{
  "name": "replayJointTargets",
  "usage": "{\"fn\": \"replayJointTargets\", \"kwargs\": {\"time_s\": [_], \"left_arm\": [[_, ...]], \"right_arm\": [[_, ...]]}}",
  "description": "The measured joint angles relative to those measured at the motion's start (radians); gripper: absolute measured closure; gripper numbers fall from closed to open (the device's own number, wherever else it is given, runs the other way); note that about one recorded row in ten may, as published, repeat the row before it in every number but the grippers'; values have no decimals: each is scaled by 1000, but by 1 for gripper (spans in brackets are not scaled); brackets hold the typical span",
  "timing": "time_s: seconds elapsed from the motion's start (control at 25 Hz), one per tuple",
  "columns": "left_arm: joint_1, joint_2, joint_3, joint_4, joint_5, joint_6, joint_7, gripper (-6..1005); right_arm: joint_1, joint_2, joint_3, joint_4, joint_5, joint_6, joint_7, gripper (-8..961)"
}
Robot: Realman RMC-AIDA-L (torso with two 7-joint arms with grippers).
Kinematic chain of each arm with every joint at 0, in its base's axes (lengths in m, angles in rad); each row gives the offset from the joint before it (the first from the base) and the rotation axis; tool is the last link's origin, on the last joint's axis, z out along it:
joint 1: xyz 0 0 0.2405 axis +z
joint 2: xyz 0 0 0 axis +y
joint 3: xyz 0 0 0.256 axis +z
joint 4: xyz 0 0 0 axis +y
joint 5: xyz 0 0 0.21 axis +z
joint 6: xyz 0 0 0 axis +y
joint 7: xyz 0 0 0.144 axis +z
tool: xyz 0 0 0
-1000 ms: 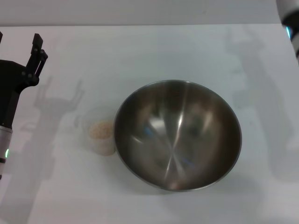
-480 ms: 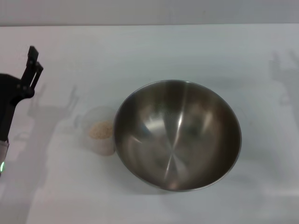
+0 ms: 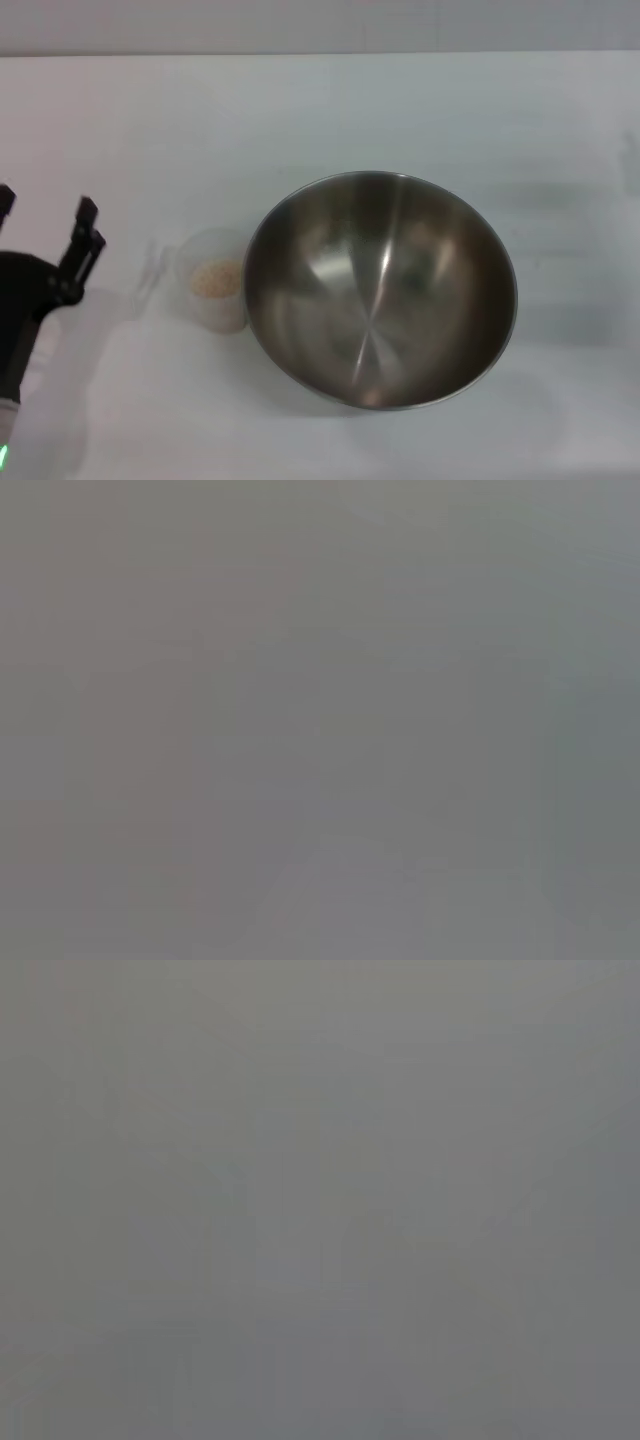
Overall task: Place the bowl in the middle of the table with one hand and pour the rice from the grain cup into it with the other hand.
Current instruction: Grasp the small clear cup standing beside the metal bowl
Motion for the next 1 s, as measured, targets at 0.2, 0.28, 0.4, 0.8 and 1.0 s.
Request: {"fn": "replayJointTargets", "kwargs": {"time_s": [0.2, 0.28, 0.4, 0.8, 1.0], "left_arm": [[16, 3, 72, 10, 0, -8, 1, 240], [21, 3, 98, 19, 0, -33, -3, 240], [21, 3, 98, 19, 0, -33, -3, 241], [-13, 3, 134, 22, 0, -174, -5, 244], [-34, 3, 135, 31, 0, -197, -5, 246]], "right_arm": [[20, -10, 19, 10, 0, 36, 4, 484], [29, -13, 19, 11, 0, 49, 2, 484], [40, -16, 19, 13, 0, 58, 0, 484], [54, -23, 20, 15, 0, 61, -2, 484], [55, -23, 20, 15, 1, 61, -2, 484]]}}
